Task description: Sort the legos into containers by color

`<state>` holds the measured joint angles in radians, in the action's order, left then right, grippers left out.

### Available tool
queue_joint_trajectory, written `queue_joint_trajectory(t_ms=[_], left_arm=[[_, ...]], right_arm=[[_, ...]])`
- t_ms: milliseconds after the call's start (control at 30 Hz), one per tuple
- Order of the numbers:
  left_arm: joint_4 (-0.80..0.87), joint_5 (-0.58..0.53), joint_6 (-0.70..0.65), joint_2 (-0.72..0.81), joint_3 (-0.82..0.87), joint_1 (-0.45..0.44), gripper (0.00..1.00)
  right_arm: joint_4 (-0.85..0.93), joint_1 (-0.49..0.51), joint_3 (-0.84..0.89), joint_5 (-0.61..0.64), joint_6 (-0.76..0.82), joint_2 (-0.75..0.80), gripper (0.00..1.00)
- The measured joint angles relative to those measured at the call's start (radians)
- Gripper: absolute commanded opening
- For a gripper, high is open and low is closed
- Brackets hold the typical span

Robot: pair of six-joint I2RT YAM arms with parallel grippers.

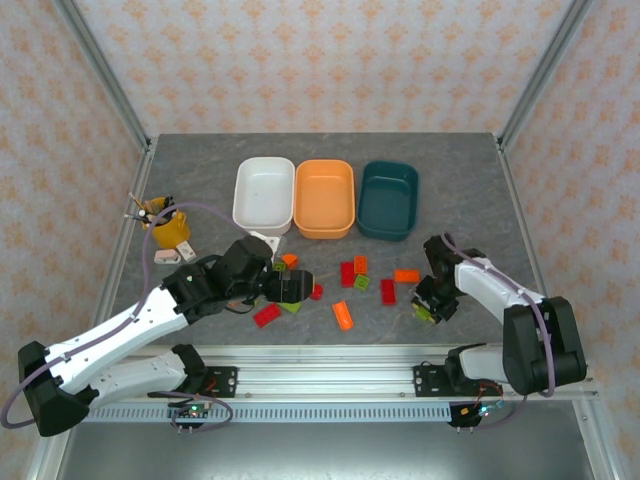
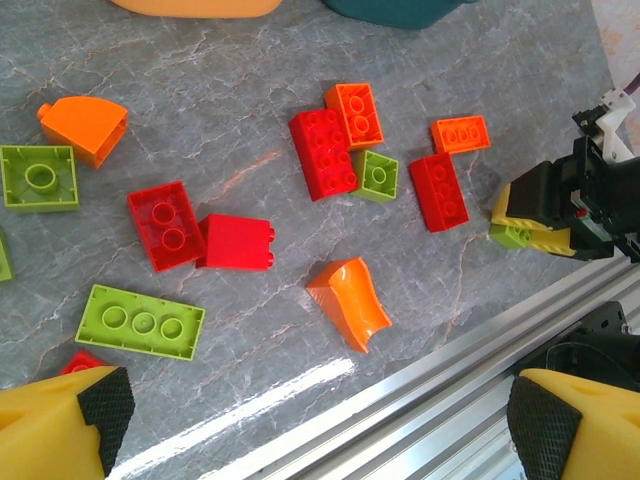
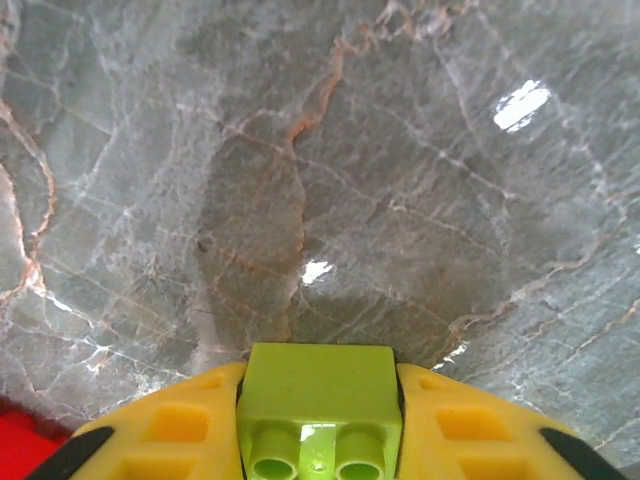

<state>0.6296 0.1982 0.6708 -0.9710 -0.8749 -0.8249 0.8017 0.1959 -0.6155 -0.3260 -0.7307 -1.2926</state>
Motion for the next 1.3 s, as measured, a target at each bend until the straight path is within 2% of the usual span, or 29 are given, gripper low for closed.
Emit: queue_joint_trajectory(t_ms=[133, 233, 333, 567, 933, 1067, 1200, 1300], left_arm=[[0.003, -0.011, 0.030, -0.005, -0.008, 0.000, 1.00], [0.006, -0.018, 0.047, -0.045, -0.059, 0.022, 1.00], [0.003, -0.016, 0.061, -0.102, -0.134, 0.089, 1.00], [-0.027, 0.011, 0.066, -0.268, -0.289, 0.264, 1.00], [-0.045, 0.031, 0.062, -0.525, -0.495, 0.382, 1.00], [-0.043, 0.031, 0.062, -0.557, -0.507, 0.389, 0.99], [-0.034, 0.030, 0.062, -0.563, -0.507, 0.389, 0.99], [-0.022, 0.025, 0.062, -0.561, -0.507, 0.389, 0.99]], right_arm=[[0.048, 0.015, -0.081, 0.029, 0.017, 0.035, 0.29], [0.085, 0.027, -0.248, 0.052, 0.048, 0.040, 0.28], [0.099, 0.035, -0.433, 0.070, 0.085, -0.011, 0.28], [0.110, 0.055, -0.807, 0.097, 0.166, -0.363, 0.27], [0.169, 0.055, -1.265, 0.101, 0.210, -0.891, 0.28], [0.198, 0.055, -1.350, 0.101, 0.209, -0.996, 0.31], [0.224, 0.055, -1.381, 0.101, 0.215, -1.042, 0.46], [0.244, 0.058, -1.403, 0.103, 0.223, -1.049, 0.50]])
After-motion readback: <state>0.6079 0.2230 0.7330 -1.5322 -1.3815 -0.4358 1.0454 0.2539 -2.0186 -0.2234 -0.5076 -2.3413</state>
